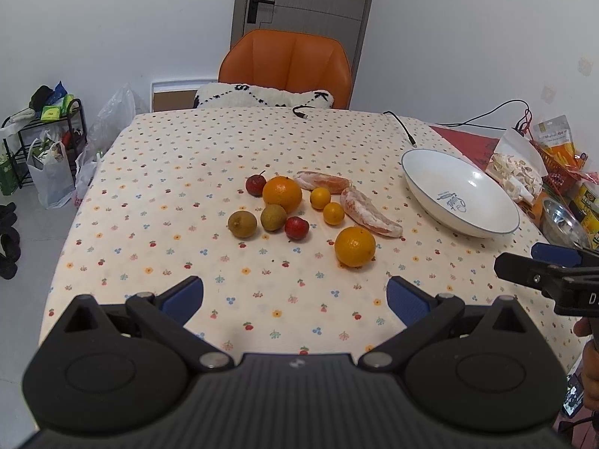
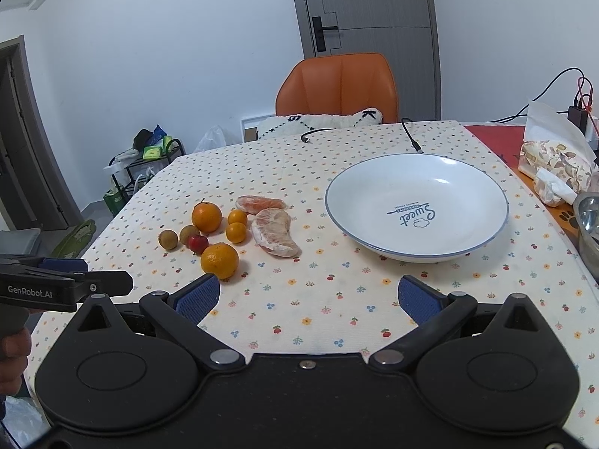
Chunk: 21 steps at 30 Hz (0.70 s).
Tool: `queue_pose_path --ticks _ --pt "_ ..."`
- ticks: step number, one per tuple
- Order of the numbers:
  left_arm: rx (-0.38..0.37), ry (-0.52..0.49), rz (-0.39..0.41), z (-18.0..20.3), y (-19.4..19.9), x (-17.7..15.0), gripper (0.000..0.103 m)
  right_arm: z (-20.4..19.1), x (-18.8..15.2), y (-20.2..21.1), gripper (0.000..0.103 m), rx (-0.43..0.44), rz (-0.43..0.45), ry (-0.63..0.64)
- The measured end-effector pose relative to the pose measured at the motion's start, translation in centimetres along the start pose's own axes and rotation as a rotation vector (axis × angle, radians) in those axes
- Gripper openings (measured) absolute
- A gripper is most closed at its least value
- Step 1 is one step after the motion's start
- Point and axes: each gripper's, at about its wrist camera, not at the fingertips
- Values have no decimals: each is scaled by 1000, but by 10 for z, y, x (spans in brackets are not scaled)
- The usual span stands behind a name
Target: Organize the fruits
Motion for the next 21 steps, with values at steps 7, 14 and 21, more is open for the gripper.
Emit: queue_pose_path --ticks 7,14,21 --pt "-21 -1 16 1 3 2 103 -5 0 3 103 5 15 7" --pt "-41 -4 17 2 2 1 103 -7 0 5 103 13 34 17" --pt "-44 -28 35 6 1 1 103 -7 -1 2 103 6 41 18"
Point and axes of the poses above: each gripper's, at about its wrist camera, not at the fingertips, and y roughly against the way its jaws point, z to its right, x to its top, and after that the axes turned 4 degrees about -x, right-handed
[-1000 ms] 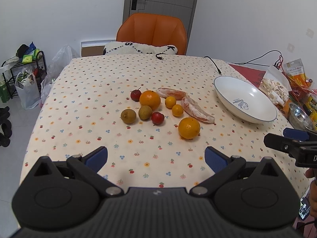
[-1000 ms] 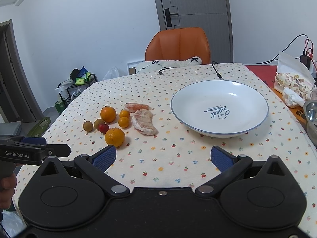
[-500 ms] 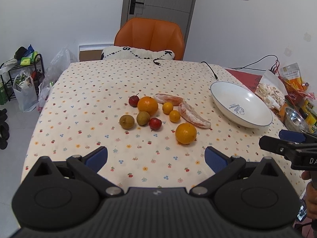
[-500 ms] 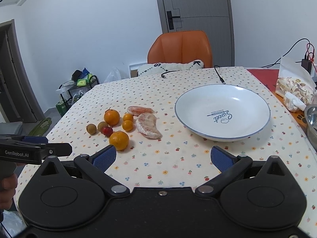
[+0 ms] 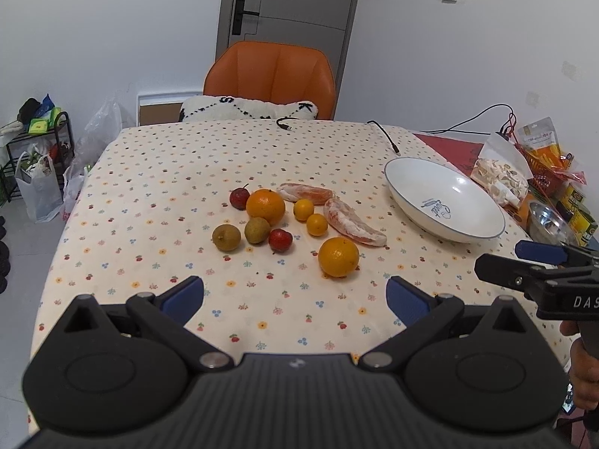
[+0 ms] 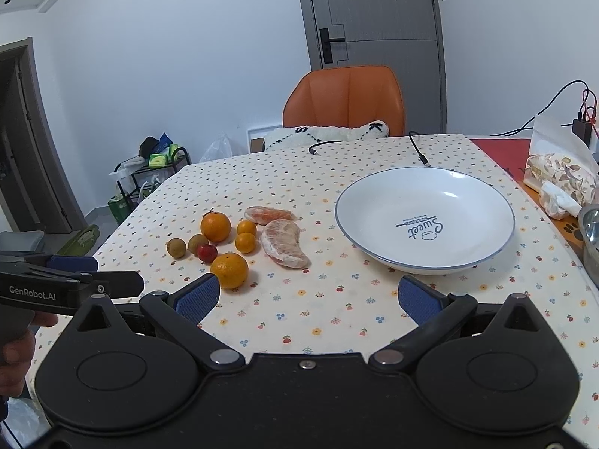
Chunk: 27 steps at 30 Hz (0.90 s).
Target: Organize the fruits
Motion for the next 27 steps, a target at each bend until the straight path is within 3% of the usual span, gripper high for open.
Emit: queue_pose_path --ticks 16,27 --pt "-48 27 3 2 -23 -1 100 -1 -6 -24 103 40 -54 -16" --pt "-73 35 0 7 -45 1 81 1 -8 -40 103 53 -56 -2"
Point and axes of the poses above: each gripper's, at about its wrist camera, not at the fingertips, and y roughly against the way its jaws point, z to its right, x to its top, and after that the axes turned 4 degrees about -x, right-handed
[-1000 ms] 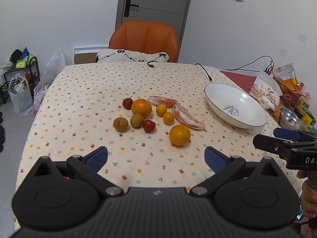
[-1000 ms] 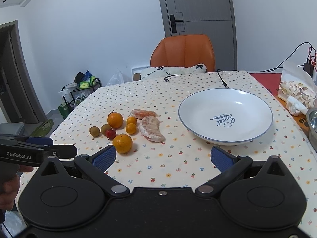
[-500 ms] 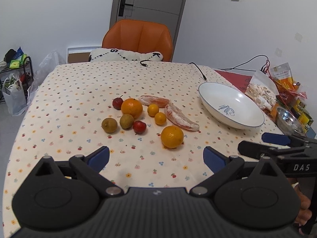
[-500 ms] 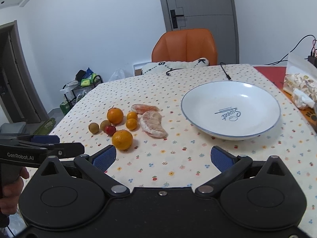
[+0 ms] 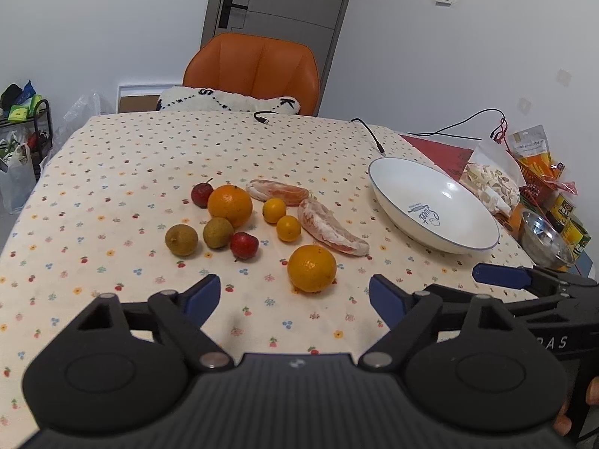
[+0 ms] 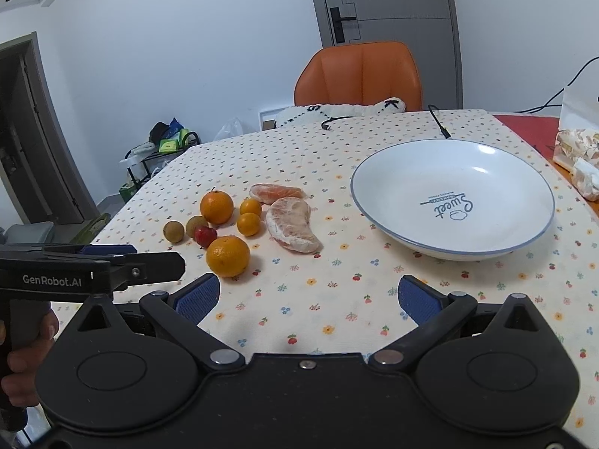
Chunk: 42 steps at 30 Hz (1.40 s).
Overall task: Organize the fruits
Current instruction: 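Grasp the large orange with the left gripper while the right grasps the peeled pomelo segment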
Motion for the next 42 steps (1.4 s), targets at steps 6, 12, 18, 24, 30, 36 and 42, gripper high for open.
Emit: queue_pose_path --ticks 6,12,18,24,30,36,42 --pt "-4 4 -3 2 -14 2 68 2 2 -8 103 9 2 2" --pt "-17 24 -13 1 -26 4 59 3 2 -19 97 13 -11 -14" --pt "-17 40 -22 -1 -40 6 59 6 2 -26 92 22 -5 -24" --pt "-34 63 -41 -4 -57 5 48 6 5 -33 89 32 -11 -17" --pt "-53 91 -35 -8 -61 7 36 5 8 -41 89 42 -15 -8" --pt "-27 104 -29 -16 -55 7 36 2 10 -52 84 49 -26 -5" --pt "-8 118 -18 -26 -48 9 36 -3 16 -65 79 49 -29 1"
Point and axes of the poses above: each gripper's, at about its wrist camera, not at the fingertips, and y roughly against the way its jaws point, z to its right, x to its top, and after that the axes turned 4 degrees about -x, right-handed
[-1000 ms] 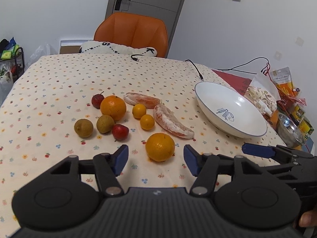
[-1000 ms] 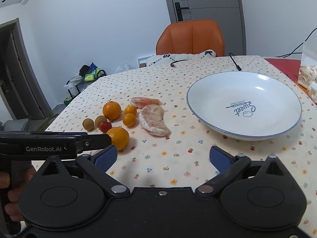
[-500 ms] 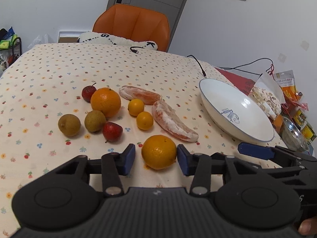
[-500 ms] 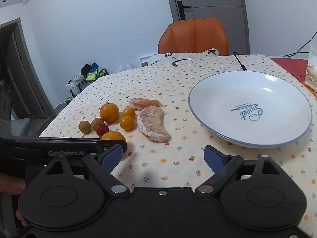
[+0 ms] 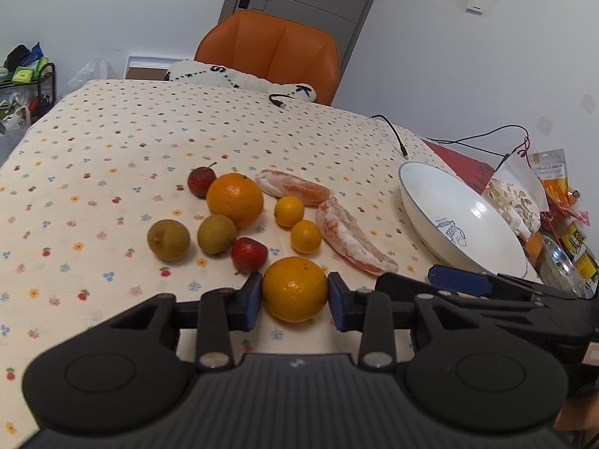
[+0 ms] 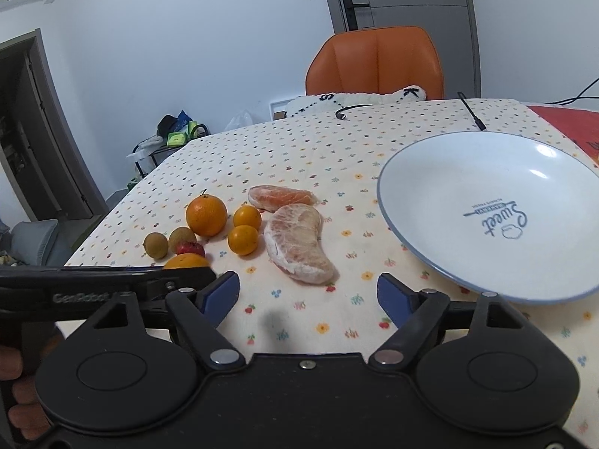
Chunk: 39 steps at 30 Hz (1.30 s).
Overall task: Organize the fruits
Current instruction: 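Grasp the large orange with the left gripper while the right grasps the peeled pomelo segment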
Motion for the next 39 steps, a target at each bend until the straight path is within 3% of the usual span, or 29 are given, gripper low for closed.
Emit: queue_pose_path --ticks 5,17,20,26,39 --pt "14 10 9 -6 3 0 36 -5 5 -11 67 -1 -6 11" --pt "47 46 34 -19 15 -3 36 -21 15 -33 53 -45 -39 84" --pt "46 49 35 -19 15 -3 36 -21 14 -31 43 -70 -35 97" --pt "28 46 36 -15 14 -5 36 -20 11 -22 34 -31 -52 110" --pt "-5 25 28 -5 9 -10 36 -15 -6 13 31 7 -97 101"
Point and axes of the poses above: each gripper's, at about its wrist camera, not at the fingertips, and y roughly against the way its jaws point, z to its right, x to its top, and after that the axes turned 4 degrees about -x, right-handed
